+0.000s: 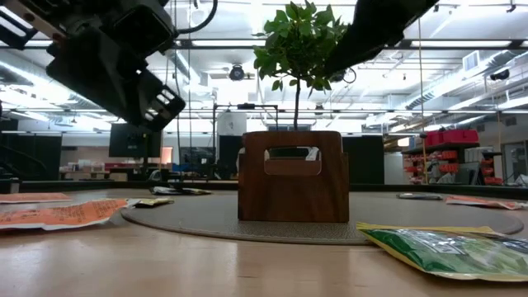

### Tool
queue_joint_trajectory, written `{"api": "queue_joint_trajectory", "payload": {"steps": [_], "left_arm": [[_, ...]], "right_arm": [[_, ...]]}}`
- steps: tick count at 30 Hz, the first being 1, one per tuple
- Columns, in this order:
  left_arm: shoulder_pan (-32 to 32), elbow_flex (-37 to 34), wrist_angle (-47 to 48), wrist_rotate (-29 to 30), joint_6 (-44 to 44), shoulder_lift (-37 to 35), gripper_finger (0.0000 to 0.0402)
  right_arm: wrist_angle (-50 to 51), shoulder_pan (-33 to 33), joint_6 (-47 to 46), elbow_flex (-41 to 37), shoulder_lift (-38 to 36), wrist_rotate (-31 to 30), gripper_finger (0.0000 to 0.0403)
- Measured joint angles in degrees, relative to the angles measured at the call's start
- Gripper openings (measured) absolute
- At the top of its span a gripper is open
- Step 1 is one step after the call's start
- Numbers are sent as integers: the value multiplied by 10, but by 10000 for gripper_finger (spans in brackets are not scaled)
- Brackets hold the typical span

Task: Pick & Place Tea
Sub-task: Put the orange tea bag into the top compartment of the top section wooden organizer

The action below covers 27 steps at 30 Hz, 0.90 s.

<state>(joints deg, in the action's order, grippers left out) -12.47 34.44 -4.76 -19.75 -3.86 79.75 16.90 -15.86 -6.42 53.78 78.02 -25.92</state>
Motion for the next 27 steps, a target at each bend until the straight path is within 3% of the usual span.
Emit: {"api": "queue_joint_trajectory", "payload": {"steps": [7,15,20,23,25,27], "left_arm": [[0,0,-12,36,-14,0,87],[0,0,-13,41,-16,0,87],[0,0,-14,41,-15,0,87],[0,-1,-17,41,-14,0,87],[1,-1,-29,41,-15,0,87],[1,-1,-41,40,-17,0,87]], "right_arm": [[-8,5,-51,0,-3,-97,224],[-11,23,-93,0,-3,-156,224],[-10,27,24,0,-3,-180,212],[-25,31,101,-1,-3,-176,197],[-59,32,56,0,-3,-163,188],[-52,32,34,0,-4,-109,182]]}}
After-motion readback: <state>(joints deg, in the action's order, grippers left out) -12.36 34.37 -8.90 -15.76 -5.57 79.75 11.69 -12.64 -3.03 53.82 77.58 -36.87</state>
